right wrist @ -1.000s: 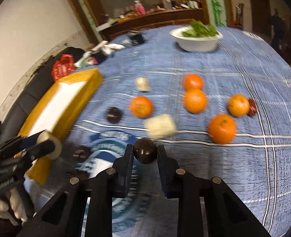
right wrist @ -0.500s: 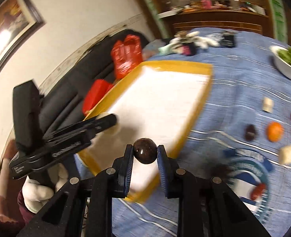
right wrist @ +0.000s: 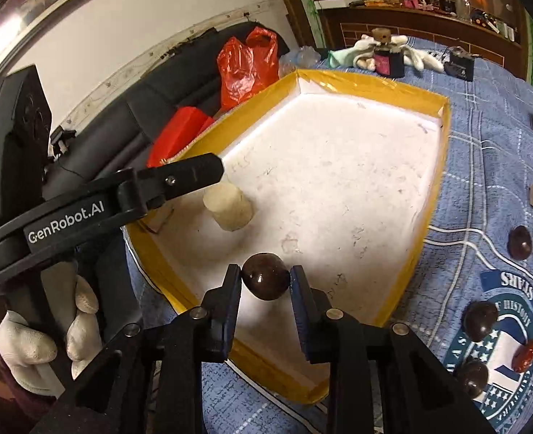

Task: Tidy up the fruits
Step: 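Carry the bun into the yellow-rimmed tray and open the left tool while the right tool drops the plum there, then grasp a dark plum with the left tool while the right tool grasps a white cube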

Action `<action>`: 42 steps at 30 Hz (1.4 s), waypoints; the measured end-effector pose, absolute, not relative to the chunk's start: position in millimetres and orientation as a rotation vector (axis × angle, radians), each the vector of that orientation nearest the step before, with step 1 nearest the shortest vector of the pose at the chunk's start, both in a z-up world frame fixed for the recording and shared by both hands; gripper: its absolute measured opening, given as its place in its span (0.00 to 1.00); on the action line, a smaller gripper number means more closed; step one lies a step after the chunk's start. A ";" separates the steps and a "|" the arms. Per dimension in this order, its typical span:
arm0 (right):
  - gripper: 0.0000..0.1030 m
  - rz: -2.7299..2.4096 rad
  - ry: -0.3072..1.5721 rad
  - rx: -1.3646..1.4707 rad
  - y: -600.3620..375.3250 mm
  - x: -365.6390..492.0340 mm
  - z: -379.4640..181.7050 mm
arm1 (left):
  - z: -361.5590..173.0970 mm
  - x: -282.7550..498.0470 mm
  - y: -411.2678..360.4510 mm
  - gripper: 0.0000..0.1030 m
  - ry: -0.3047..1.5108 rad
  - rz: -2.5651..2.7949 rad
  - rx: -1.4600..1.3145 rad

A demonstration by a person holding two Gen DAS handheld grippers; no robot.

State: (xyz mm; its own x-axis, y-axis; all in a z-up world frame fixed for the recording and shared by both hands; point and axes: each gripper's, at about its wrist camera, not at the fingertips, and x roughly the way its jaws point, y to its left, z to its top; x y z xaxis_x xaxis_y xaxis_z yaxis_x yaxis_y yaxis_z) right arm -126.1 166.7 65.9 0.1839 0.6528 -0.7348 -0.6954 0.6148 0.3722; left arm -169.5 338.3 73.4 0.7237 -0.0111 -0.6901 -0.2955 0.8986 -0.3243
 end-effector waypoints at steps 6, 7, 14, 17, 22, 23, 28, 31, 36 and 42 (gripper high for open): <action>0.41 0.897 0.985 0.132 110.4 -105.3 88.8 | 88.4 -169.9 317.0 0.58 0.728 0.128 -0.406; 0.42 0.871 0.976 0.177 92.9 -96.4 95.5 | 90.7 -169.1 313.2 0.59 0.726 0.120 -0.399; 1.00 0.521 0.737 0.556 -67.2 -59.4 122.0 | 101.5 -156.2 260.6 0.65 0.722 -0.019 -0.315; 0.95 0.495 0.862 0.575 -93.6 -47.2 94.0 | 96.7 -145.4 225.1 0.65 0.754 -0.101 -0.245; 0.57 0.469 1.012 0.497 -100.0 -46.6 45.2 | 82.8 -123.1 173.3 0.65 0.815 -0.193 -0.147; 0.54 0.473 1.019 0.490 -102.4 -44.9 40.2 | 81.3 -119.2 167.5 0.65 0.821 -0.197 -0.131; 0.54 0.441 0.987 0.372 -90.6 -34.3 37.7 | 70.2 -81.8 136.4 0.65 0.853 -0.185 -0.057; 0.54 0.418 0.984 0.295 -81.6 -24.9 31.0 | 59.1 -56.7 121.9 0.65 0.889 -0.177 -0.012; 0.54 0.429 0.987 0.236 -68.1 -13.5 24.0 | 41.1 -24.1 100.4 0.53 0.942 -0.181 0.054; 0.53 0.437 0.965 0.156 -57.0 -13.1 22.4 | 14.1 -0.3 90.7 0.39 1.017 -0.174 0.082</action>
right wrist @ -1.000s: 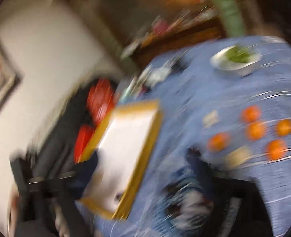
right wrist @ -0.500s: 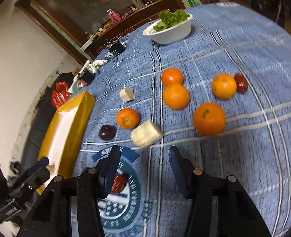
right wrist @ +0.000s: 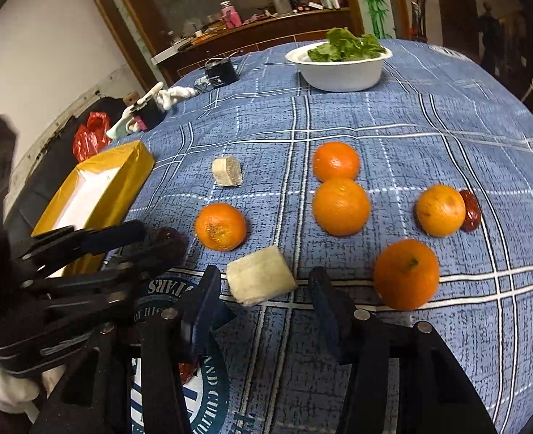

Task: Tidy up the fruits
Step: 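Grasp a dark plum with the left tool while the right tool grasps a white cube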

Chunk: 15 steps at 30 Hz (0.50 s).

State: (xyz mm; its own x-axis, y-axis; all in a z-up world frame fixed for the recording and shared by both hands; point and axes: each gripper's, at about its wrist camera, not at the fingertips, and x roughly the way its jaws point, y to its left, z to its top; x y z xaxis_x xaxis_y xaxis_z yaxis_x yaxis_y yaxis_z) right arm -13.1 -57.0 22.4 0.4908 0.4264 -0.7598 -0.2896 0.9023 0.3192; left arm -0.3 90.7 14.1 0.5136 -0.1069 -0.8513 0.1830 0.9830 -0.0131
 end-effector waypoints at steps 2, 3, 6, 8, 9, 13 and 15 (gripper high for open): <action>0.48 0.433 0.957 0.132 -54.1 -14.7 22.2 | 9.3 -0.6 88.1 0.33 1.005 -0.166 0.101; 0.43 0.437 0.957 0.127 -52.8 -14.8 21.8 | 9.6 -1.5 87.7 0.26 0.999 -0.163 0.105; 0.40 0.432 0.949 0.120 -51.7 -15.3 21.7 | 10.8 -2.9 91.9 0.23 0.998 -0.161 0.067; 0.40 0.432 0.947 0.126 -53.1 -15.6 21.8 | 16.1 -7.4 98.1 0.23 0.983 -0.155 0.028; 0.40 0.432 0.946 0.135 -54.7 -15.7 22.0 | 21.2 -12.6 103.4 0.23 0.967 -0.153 0.004; 0.39 0.433 0.909 0.184 -62.3 -23.3 35.2 | 43.6 -35.5 134.8 0.23 0.907 -0.133 -0.110; 0.40 0.455 0.896 0.197 -58.5 -30.4 44.8 | 53.7 -48.9 156.9 0.24 0.880 -0.114 -0.174</action>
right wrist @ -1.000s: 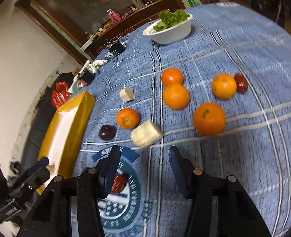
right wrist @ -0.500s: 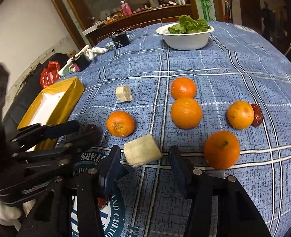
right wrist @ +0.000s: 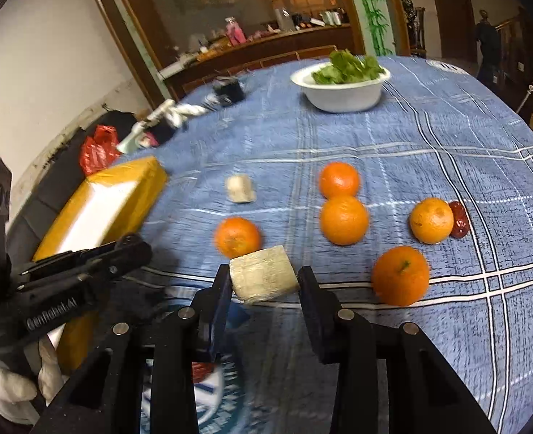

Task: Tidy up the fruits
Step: 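Grasp a dark plum with the left tool while the right tool grasps a white cube, then release the plum into the tray with the left tool while the right tool releases the cube there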

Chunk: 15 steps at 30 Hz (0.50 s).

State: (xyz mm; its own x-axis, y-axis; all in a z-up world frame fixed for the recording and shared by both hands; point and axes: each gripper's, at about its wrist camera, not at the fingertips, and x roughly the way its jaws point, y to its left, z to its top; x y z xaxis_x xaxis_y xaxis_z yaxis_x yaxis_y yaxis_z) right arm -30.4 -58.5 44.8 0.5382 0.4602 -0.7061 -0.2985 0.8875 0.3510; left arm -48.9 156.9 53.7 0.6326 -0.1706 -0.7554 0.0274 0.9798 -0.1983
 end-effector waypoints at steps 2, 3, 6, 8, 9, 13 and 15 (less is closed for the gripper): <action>0.40 0.499 0.884 0.186 -46.6 -39.9 55.8 | 63.1 -60.8 182.2 0.24 0.844 -0.077 -0.228; 0.40 0.521 0.879 0.173 -39.0 -44.7 60.6 | 67.9 -69.6 201.8 0.24 0.822 -0.039 -0.260; 0.40 0.609 0.875 0.136 -8.5 -60.3 74.6 | 72.4 -86.0 243.8 0.24 0.794 0.045 -0.319; 0.40 0.678 0.877 0.110 16.4 -70.3 82.2 | 71.5 -95.9 268.7 0.24 0.781 0.105 -0.348; 0.40 0.707 0.879 0.094 29.1 -75.2 84.8 | 69.8 -102.9 284.3 0.24 0.774 0.145 -0.365; 0.40 0.817 0.909 0.032 84.4 -93.2 87.7 | 62.1 -117.8 316.6 0.24 0.774 0.209 -0.412; 0.40 0.853 0.922 -0.002 109.2 -101.3 85.2 | 57.3 -123.7 327.7 0.24 0.777 0.217 -0.434</action>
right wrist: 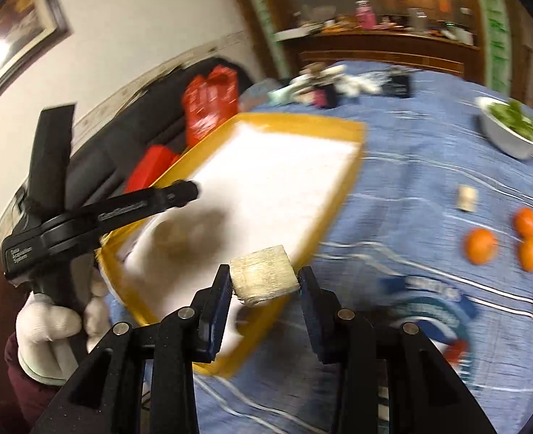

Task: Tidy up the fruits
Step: 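Release the plum into the tray with the left tool while the right tool releases the cube there, then grasp another dark plum with the left tool while the right tool grasps a red date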

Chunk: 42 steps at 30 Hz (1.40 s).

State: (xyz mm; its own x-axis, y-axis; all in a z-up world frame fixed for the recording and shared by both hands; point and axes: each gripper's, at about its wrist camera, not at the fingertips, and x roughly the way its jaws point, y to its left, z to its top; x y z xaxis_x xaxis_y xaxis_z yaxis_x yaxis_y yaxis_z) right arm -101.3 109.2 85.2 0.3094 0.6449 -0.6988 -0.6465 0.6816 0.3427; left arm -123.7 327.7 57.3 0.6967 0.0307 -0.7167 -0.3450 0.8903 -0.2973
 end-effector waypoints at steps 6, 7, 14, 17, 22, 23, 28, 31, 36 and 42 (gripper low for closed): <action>0.41 0.894 0.960 -0.109 165.6 -114.9 69.2 | 53.6 -134.7 346.2 0.27 0.772 0.207 -0.491; 0.41 0.891 0.970 -0.117 171.5 -116.0 65.4 | 53.8 -136.0 349.3 0.29 0.771 0.202 -0.505; 0.50 0.890 0.945 -0.106 173.6 -122.9 69.4 | 62.7 -145.5 356.6 0.60 0.734 0.223 -0.546; 0.50 0.884 0.928 -0.072 161.7 -118.9 77.0 | 67.6 -146.5 351.6 0.61 0.725 0.221 -0.543; 0.50 0.826 0.896 0.050 106.4 -101.8 91.4 | 78.3 -148.1 336.1 0.62 0.717 0.192 -0.516; 0.50 0.798 0.886 0.081 87.3 -97.9 93.8 | 81.4 -148.5 331.2 0.62 0.712 0.175 -0.514; 0.50 0.630 0.892 0.176 0.3 -84.9 82.0 | 86.4 -139.0 299.2 0.63 0.726 0.101 -0.456; 0.50 0.586 0.934 0.173 -22.4 -88.2 63.6 | 85.1 -129.7 266.5 0.63 0.757 0.016 -0.399; 0.50 0.588 0.965 0.111 -22.8 -97.8 44.4 | 78.5 -120.4 202.6 0.63 0.816 -0.126 -0.268; 0.50 0.525 0.932 0.048 -23.4 -95.4 39.7 | 58.8 -107.6 155.0 0.50 0.893 -0.194 -0.150</action>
